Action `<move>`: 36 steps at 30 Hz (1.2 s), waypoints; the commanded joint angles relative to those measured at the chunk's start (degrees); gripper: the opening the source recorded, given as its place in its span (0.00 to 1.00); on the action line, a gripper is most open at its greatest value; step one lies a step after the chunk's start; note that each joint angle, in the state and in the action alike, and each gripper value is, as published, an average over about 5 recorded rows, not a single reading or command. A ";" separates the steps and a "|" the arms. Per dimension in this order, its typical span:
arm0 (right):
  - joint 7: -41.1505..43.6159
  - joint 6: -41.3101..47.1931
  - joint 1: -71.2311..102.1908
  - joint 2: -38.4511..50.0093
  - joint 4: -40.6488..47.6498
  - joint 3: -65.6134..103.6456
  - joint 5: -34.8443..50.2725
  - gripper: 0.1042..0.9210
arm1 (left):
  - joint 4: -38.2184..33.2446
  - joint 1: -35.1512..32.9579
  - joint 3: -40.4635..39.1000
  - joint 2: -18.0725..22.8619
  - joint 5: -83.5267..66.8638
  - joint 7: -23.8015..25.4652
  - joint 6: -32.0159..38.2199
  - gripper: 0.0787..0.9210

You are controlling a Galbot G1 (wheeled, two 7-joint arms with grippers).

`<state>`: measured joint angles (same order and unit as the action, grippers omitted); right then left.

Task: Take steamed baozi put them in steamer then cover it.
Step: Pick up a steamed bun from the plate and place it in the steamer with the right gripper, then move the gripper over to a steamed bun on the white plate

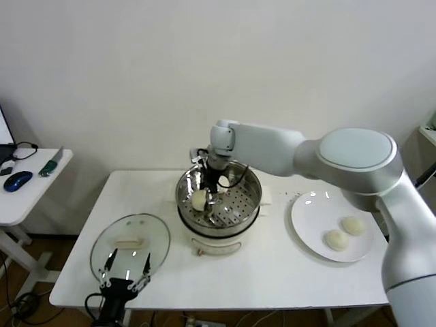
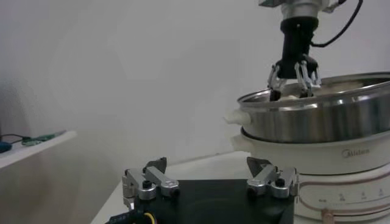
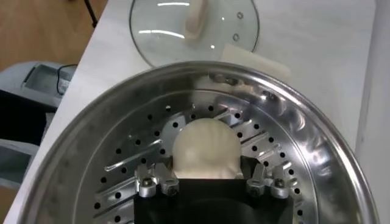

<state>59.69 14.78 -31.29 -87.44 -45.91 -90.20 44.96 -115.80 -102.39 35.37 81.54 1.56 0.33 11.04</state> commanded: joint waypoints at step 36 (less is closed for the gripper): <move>5.31 -4.64 -1.36 55.81 -29.57 6.62 -30.17 0.88 | 0.49 0.11 -0.13 -0.07 0.68 -0.01 -1.69 0.88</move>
<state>64.42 10.95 -42.30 -49.61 -69.61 -89.35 29.54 -115.29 -102.16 35.18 81.32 1.93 0.32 9.63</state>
